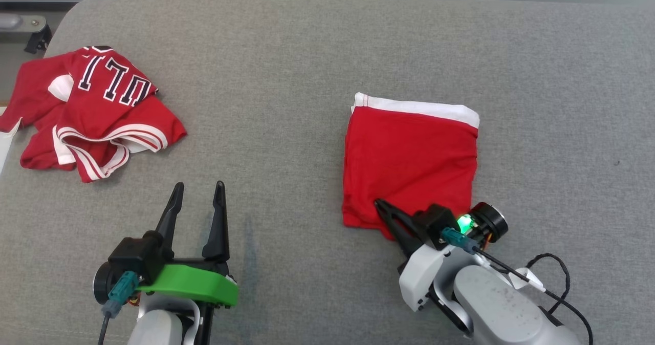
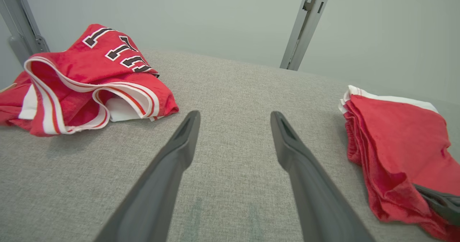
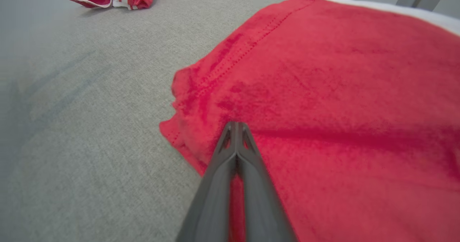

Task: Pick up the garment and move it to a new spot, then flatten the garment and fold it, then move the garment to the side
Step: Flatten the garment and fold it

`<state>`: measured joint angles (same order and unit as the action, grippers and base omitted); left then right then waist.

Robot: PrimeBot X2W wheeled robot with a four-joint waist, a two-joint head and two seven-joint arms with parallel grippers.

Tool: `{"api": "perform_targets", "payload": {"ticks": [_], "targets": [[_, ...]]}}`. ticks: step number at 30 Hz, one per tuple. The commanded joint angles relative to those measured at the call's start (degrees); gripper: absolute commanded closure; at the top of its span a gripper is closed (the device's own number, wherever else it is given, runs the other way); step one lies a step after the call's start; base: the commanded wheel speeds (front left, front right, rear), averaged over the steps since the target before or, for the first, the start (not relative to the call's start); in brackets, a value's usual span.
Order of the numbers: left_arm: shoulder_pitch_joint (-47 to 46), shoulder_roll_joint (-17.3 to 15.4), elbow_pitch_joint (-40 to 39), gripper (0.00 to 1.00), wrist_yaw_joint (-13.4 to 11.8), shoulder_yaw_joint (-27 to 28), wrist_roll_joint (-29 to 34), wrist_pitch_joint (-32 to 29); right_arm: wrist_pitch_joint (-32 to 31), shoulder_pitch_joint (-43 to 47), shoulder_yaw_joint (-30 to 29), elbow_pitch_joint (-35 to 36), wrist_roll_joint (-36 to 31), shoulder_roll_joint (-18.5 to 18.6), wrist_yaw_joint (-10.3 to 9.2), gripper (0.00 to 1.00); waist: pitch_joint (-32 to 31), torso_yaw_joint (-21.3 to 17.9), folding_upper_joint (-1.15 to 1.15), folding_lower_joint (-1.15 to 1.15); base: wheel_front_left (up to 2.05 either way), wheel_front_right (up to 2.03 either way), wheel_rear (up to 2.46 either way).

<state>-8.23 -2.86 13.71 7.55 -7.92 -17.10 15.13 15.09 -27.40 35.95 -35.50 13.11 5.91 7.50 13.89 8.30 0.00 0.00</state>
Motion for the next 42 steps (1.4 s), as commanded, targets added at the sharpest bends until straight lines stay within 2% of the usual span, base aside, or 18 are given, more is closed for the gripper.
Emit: {"api": "perform_targets", "payload": {"ticks": [1, 10, 14, 17, 18, 19, 24, 26, 28, 29, 30, 31, 36, 42], "targets": [[-0.3, -0.2, -0.1, 0.0, -0.1, 0.1, -0.1, 0.0, 0.1, -0.7, 1.0, -0.3, 0.6, -0.5, -0.03, 1.0, -0.1, 0.0, 0.0, 0.0, 0.0, 0.0, 0.0], [0.0, -0.2, 0.0, 0.0, -0.1, -0.1, -0.1, 0.0, 0.1, -3.9, 8.3, -2.5, 3.9, -2.3, -0.03, 1.0, -0.9, 0.3, 0.0, 0.0, 0.0, 0.0, 0.0], [0.7, -0.2, -0.2, 0.0, -0.1, 0.5, 0.3, 0.0, 0.1, -4.0, 8.7, -0.7, 4.9, -2.3, -0.06, 1.0, -1.7, -0.4, 0.0, 0.0, 0.0, 0.0, 0.0], [1.3, -0.2, -0.3, 0.0, -0.1, 1.0, 0.8, 0.0, 0.1, -3.1, 6.4, 2.2, 5.1, -2.3, -0.06, 0.99, -2.4, -1.4, 0.0, 0.0, 0.0, 0.0, 0.0], [1.4, -0.2, -0.4, 0.0, -0.1, 1.2, 1.0, 0.0, 0.1, -2.5, 4.8, 3.6, 4.9, -2.2, -0.06, 0.88, -2.7, -1.9, 0.0, 0.0, 0.0, 0.0, 0.0], [1.4, -0.2, -0.4, 0.0, -0.1, 1.3, 1.3, 0.0, 0.1, -1.7, 2.8, 4.9, 4.7, -2.1, -0.06, 0.85, -3.0, -2.4, 0.0, 0.0, 0.0, 0.0, 0.0], [2.1, -0.2, -0.2, 0.0, -0.1, 1.8, 3.0, 0.0, 0.1, 2.7, -9.6, 11.4, 2.5, -2.1, -0.06, 0.86, -4.8, -5.1, 0.0, 0.0, 0.0, 0.0, 0.0], [2.3, -0.2, -0.2, 0.0, -0.1, 2.0, 3.9, 0.0, 0.1, 4.9, -15.2, 13.2, 1.0, -2.2, -0.06, 0.8, -5.5, -6.2, 0.0, 0.0, 0.0, 0.0, 0.0], [2.7, -0.2, -0.2, 0.0, -0.1, 2.1, 4.5, 0.0, 0.1, 7.1, -19.9, 14.3, -0.4, -2.4, -0.05, 0.57, -6.1, -7.3, 0.0, 0.0, 0.0, 0.0, 0.0], [2.8, -0.2, -0.2, 0.0, -0.1, 2.0, 5.1, 0.0, 0.1, 8.1, -21.9, 14.8, -1.0, -2.5, -0.06, 0.25, -6.4, -7.8, 0.0, 0.0, 0.0, 0.0, 0.0], [3.0, -0.2, -0.2, 0.0, -0.1, 2.1, 5.6, 0.0, 0.1, 8.8, -23.4, 15.0, -1.5, -2.6, -0.05, 0.03, -6.6, -8.3, 0.0, 0.0, 0.0, 0.0, 0.0], [3.2, -0.2, -0.1, 0.0, -0.1, 2.1, 5.8, 0.0, 0.1, 9.7, -25.3, 15.4, -2.4, -2.7, -0.06, 0.0, -6.8, -8.7, 0.0, 0.0, 0.0, 0.0, 0.0], [4.3, -0.2, -0.2, 0.0, -0.1, 2.3, 7.4, 0.0, 0.1, 13.6, -32.7, 15.7, -3.4, -2.9, -0.06, 0.0, -7.8, -10.4, 0.0, 0.0, 0.0, 0.0, 0.0], [6.3, -0.2, 0.7, 0.0, -0.1, 2.2, 8.8, 0.0, 0.1, 17.9, -36.0, 14.6, -1.7, -3.0, -0.05, 0.0, -8.7, -11.3, 0.0, 0.0, 0.0, 0.0, 0.0]]}}
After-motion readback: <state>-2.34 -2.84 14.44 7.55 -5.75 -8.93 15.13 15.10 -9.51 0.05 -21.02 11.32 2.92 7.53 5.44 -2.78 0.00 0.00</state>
